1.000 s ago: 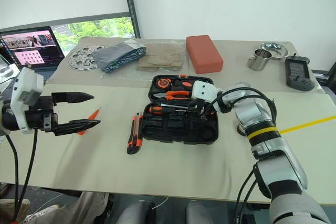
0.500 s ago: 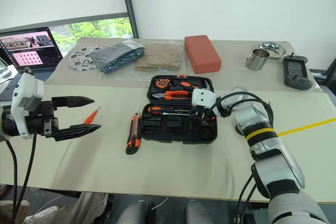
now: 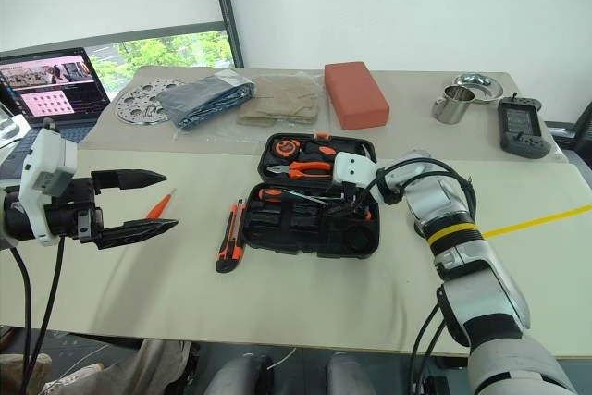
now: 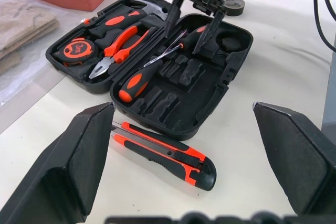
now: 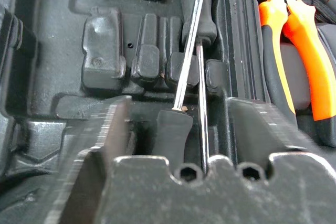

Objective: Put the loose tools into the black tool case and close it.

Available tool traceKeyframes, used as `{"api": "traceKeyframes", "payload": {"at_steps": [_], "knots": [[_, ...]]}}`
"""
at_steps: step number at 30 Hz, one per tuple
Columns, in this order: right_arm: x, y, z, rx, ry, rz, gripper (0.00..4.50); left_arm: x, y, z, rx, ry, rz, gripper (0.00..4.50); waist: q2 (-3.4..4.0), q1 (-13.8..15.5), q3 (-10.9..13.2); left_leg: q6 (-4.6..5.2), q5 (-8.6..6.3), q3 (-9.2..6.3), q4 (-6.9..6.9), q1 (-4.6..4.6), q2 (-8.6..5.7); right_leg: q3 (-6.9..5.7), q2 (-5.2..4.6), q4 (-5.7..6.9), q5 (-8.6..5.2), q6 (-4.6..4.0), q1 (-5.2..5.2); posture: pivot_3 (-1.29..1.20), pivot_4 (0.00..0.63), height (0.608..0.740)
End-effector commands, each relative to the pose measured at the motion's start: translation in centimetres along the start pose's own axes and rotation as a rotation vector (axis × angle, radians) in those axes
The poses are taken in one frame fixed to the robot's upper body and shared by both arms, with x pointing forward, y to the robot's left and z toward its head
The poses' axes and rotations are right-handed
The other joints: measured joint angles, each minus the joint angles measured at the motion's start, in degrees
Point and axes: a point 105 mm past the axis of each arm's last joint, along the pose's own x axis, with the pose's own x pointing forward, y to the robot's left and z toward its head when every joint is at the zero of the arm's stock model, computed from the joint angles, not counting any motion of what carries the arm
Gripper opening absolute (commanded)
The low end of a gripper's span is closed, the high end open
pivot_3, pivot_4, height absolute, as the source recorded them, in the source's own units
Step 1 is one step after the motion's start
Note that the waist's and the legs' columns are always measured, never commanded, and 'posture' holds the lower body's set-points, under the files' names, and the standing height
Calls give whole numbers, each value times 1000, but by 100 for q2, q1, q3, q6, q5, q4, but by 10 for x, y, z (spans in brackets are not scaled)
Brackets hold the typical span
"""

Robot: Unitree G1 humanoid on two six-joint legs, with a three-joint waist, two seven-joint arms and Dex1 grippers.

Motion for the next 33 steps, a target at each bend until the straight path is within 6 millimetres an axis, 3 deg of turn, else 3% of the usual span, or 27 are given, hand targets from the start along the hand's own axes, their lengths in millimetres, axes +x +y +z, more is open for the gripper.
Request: {"api": "traceKeyframes", "payload": {"at_steps": [1, 4, 7, 16, 21, 33], "knots": [[-25, -19, 23, 8, -91, -65, 3700, -1, 1, 9, 45, -24, -5, 4500, 0, -1, 0, 0, 0, 0, 0, 0, 0, 0, 0, 0, 0, 0, 0, 0, 150, 740], [-35, -27, 31, 68, -168, -104, 3700, 0, 2, 10, 50, -25, -10, 4500, 0, -2, 0, 0, 0, 0, 0, 0, 0, 0, 0, 0, 0, 0, 0, 0, 150, 740], [-35, -30, 37, 137, -254, -133, 3009, 1, 3, 10, 54, -25, -15, 4500, -1, -7, 0, 0, 0, 0, 0, 0, 1, 0, 1, 1, 0, -1, 0, 0, 150, 740], [-23, -27, 12, 271, -250, -190, 54, 2, 6, 11, 66, -22, -22, 4500, -1, -2, 0, 0, 0, 1, -1, -3, -1, 1, -2, 0, 0, -1, -3, 0, 150, 740], [-9, -17, -2, 237, -181, -175, 54, 3, 6, 12, 71, -21, -26, 4500, -1, -2, 0, 0, 0, 1, -1, -3, 0, 0, 1, 0, 0, -1, -4, 0, 150, 740], [10, 1, 2, 158, -161, -100, 54, 4, 6, 13, 76, -14, -32, 4500, -2, -31, 0, 0, 0, 2, 0, -2, 1, 2, 6, 4, 0, -1, -6, 0, 150, 740]]}}
